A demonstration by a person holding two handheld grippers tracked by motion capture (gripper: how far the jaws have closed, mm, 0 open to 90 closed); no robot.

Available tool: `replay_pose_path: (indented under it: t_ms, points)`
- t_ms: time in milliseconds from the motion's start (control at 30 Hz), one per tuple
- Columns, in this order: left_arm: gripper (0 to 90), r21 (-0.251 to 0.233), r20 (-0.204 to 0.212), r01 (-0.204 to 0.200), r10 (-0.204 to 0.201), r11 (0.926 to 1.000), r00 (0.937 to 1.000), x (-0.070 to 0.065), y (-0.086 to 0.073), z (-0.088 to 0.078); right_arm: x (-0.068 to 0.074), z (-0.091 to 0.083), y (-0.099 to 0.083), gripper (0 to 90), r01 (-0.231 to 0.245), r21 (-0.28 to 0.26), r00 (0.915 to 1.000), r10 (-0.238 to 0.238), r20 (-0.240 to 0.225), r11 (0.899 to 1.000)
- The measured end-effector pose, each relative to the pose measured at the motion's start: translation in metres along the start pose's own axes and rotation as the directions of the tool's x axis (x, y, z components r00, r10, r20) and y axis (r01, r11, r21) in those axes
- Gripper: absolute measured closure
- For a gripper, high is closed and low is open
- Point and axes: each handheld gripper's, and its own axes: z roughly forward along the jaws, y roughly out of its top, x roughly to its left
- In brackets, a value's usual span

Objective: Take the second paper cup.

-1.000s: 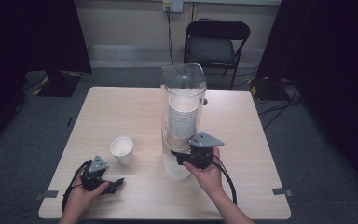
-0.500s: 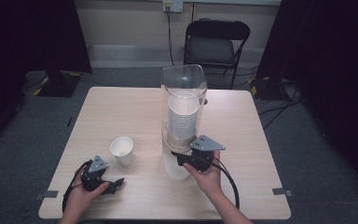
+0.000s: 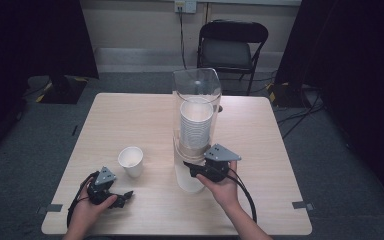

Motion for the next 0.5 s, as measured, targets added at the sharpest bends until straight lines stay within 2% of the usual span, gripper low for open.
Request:
replay_pose_path:
  t_ms: [167, 267, 433, 500]
  points:
    - [5.5, 0.003, 0.000, -0.001, 0.001, 1.0000, 1.0000, -0.0001, 0.0001, -0.0001, 0.0023, -0.0019, 0.0033, 31.2, 0.017, -0.010, 0.9996, -0.017, 0.024, 1.000]
    - [5.4, 0.003, -0.003, 0.000, 0.000, 1.0000, 1.0000, -0.0003, 0.0002, 0.0000, 0.0018, -0.0028, 0.0072, 30.3, -0.008, -0.016, 0.9998, 0.008, 0.016, 1.000]
    - [5.2, 0.002, -0.002, -0.001, 0.001, 1.0000, 1.0000, -0.0003, 0.0002, 0.0001, 0.0007, -0.0004, 0.0081, 32.6, -0.020, -0.008, 0.9998, 0.020, 0.005, 1.000]
    - [5.2, 0.003, -0.002, 0.000, 0.000, 1.0000, 1.0000, -0.0003, 0.0002, 0.0001, 0.0004, -0.0002, 0.0053, 33.5, 0.000, -0.017, 1.0000, 0.000, 0.004, 1.000]
